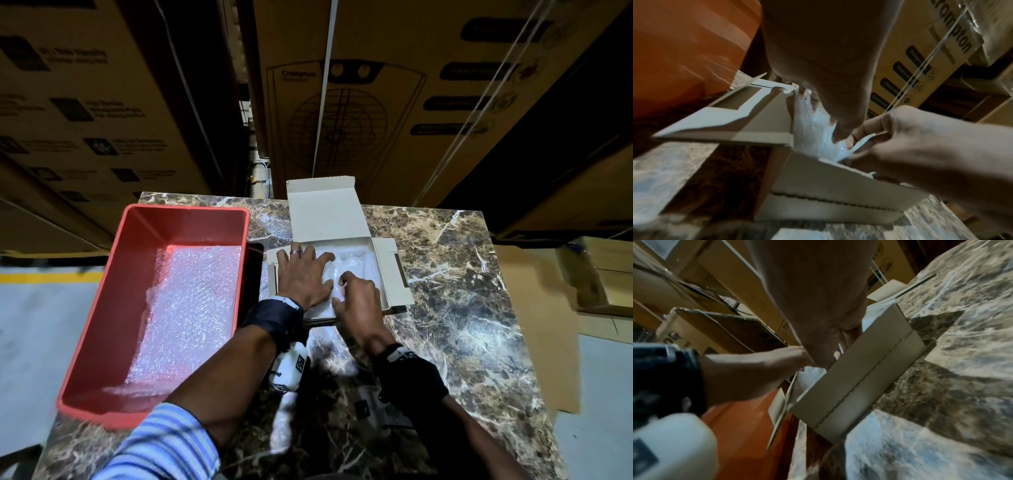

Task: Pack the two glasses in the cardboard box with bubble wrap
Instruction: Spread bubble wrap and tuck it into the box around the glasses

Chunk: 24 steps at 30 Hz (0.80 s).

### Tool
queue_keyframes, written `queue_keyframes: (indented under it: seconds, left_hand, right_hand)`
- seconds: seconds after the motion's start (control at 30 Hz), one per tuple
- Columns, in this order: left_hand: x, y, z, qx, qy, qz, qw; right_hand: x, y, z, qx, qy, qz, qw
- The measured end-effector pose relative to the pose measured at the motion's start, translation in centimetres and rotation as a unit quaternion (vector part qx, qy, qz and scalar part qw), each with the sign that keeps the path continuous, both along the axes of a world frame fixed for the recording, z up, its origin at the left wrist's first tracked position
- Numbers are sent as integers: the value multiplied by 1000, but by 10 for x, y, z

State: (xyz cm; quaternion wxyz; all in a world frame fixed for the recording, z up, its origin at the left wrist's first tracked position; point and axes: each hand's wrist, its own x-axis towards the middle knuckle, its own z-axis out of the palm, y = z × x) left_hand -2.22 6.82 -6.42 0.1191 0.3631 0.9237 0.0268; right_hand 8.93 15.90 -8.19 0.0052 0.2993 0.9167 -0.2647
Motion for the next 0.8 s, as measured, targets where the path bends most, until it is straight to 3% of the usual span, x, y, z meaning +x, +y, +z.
queue_keyframes:
  seconds: [0.13,0.3,0.6,0.8]
  left_hand:
    - [8,3,-2,3,25,12,1000]
    - [9,9,-5,-7,43,11,999]
    - [15,1,-2,10,49,-12,999]
    - [7,-13,-3,76,16,22,997]
  right_hand:
    - [-3,9,5,-96,23,-69,993]
    - [1,5,1,-8,47,18,999]
    - [-7,5,6,61,-35,22,997]
    - [-27,32,18,-60,10,5,998]
